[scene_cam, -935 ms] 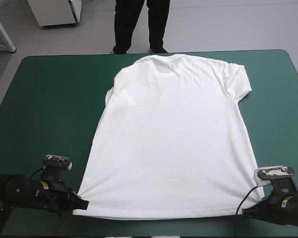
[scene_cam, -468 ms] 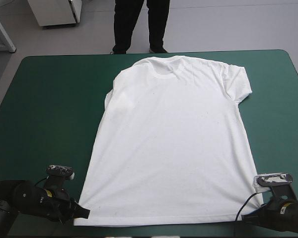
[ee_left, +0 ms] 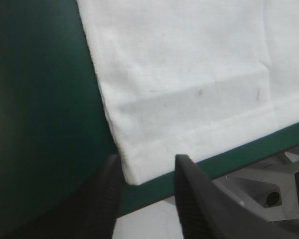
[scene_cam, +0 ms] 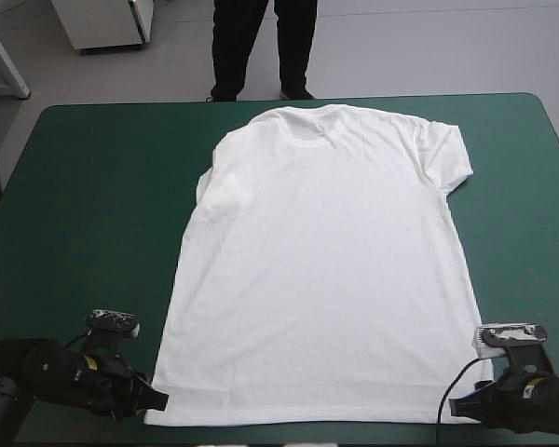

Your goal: Fold the cloth

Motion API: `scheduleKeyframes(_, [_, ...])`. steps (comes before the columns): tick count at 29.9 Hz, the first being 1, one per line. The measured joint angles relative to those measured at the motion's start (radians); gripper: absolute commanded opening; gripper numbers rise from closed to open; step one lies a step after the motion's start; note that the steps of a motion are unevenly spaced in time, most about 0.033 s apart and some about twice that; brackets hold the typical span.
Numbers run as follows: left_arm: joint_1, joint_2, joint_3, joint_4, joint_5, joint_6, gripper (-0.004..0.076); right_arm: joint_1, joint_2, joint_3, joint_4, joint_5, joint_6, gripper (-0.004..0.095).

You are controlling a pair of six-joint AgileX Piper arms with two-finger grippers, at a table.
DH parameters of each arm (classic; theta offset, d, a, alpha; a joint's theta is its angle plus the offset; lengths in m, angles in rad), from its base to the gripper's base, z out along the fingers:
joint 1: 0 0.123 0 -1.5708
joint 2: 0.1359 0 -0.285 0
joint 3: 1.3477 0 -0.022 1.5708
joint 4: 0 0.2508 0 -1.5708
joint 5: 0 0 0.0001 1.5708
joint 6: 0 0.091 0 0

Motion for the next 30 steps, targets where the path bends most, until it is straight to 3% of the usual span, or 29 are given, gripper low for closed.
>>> scheduleKeyframes(6, [0.0,0.001,-0.154,0.012,0.005,0.0,0.0424,0.001,0.029,-0.124,-0.044,0.004,0.012,0.0562])
scheduleKeyframes(10, [0.0,0.052,-0.307,0.062,-0.097,-0.012,0.0423,0.001,0.13,-0.243,-0.132,0.001,0.033,0.0562])
scheduleKeyframes(14, [0.0,0.226,-0.452,0.135,-0.182,-0.024,0.0423,0.001,0.291,-0.349,-0.169,-0.061,0.048,0.0562])
scheduleKeyframes(22, [0.0,0.684,-0.727,0.157,-0.254,-0.011,0.0423,0.001,0.623,-0.635,-0.168,-0.156,0.052,0.0562])
scheduleKeyframes(30, [0.0,0.937,-0.853,0.154,-0.314,0.014,0.0423,0.001,0.857,-0.845,-0.161,-0.2,0.047,0.0562])
